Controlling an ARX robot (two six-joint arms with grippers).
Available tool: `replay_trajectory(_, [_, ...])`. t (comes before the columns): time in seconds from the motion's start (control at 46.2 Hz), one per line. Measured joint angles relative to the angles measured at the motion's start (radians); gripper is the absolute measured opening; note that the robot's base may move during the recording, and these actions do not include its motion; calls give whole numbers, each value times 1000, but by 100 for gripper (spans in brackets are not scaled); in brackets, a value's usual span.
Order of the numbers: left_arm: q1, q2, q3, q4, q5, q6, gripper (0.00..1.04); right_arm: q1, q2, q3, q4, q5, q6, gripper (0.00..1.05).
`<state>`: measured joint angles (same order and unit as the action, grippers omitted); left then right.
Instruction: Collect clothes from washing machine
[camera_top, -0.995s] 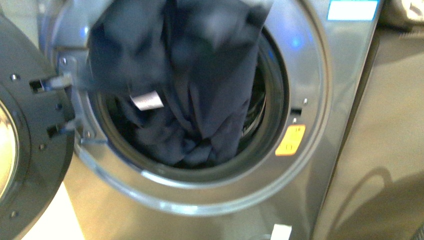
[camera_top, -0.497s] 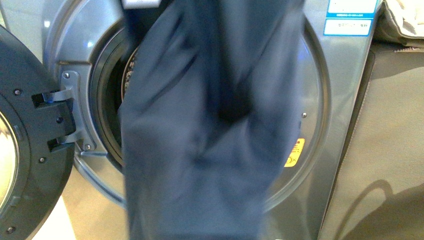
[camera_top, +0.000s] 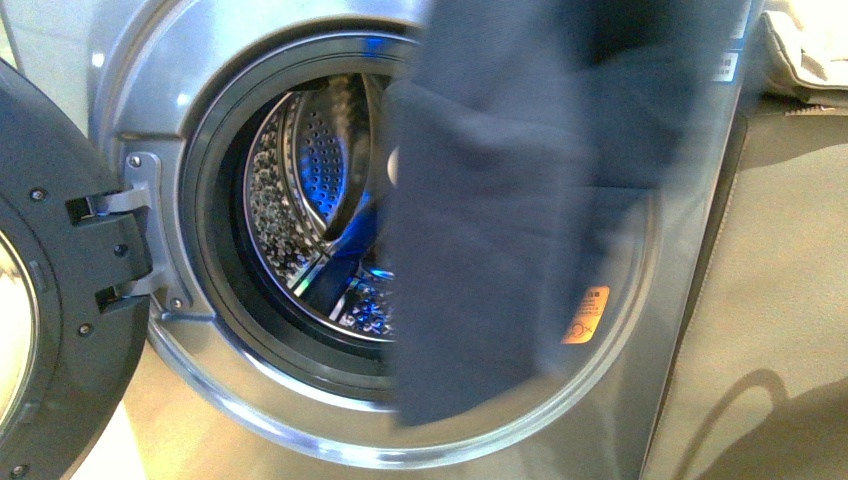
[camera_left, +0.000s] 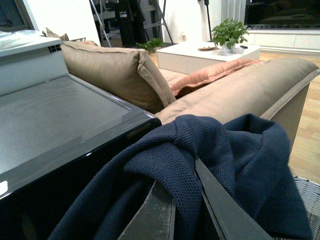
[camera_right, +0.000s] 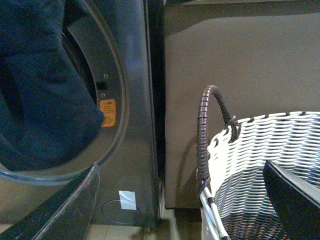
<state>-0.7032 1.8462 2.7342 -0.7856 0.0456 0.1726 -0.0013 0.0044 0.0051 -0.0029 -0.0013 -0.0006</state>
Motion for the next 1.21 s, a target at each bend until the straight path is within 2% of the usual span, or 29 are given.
replay_trajectory(0.086, [1, 45, 63, -20, 0, 0, 7, 0, 0, 0, 0, 0, 0, 97])
replay_trajectory(0.389, [3, 48, 84, -20, 0, 1, 7, -4, 2, -1, 6, -19, 11, 97])
replay_trajectory(0.432, [3, 48, 84, -20, -1, 2, 7, -75, 40, -9, 168, -247, 117, 97])
replay_trajectory(0.476, [3, 48, 84, -20, -1, 2, 7, -132, 77, -3, 320, -432, 218, 97])
replay_trajectory(0.497, [3, 48, 84, -20, -1, 2, 7, -147, 90, -3, 371, -490, 261, 97])
replay_trajectory(0.584, [3, 48, 84, -20, -3, 3, 7, -165, 137, 0, 497, -617, 382, 97])
replay_trajectory(0.627, [3, 48, 85, -20, -6, 3, 7, -166, 172, 5, 552, -648, 432, 97])
replay_trajectory(0.714, [3, 48, 85, -20, -5, 3, 7, -151, 224, 42, 610, -646, 479, 97])
replay_trajectory(0.843, [3, 48, 85, -20, -7, 4, 7, -50, 354, 150, 741, -619, 479, 97])
replay_trajectory(0.995, [3, 48, 85, -20, -7, 4, 7, 26, 506, 234, 853, -616, 448, 97])
replay_trajectory(1.211, [3, 48, 85, -20, -6, 3, 7, 55, 780, 350, 1008, -613, 407, 97])
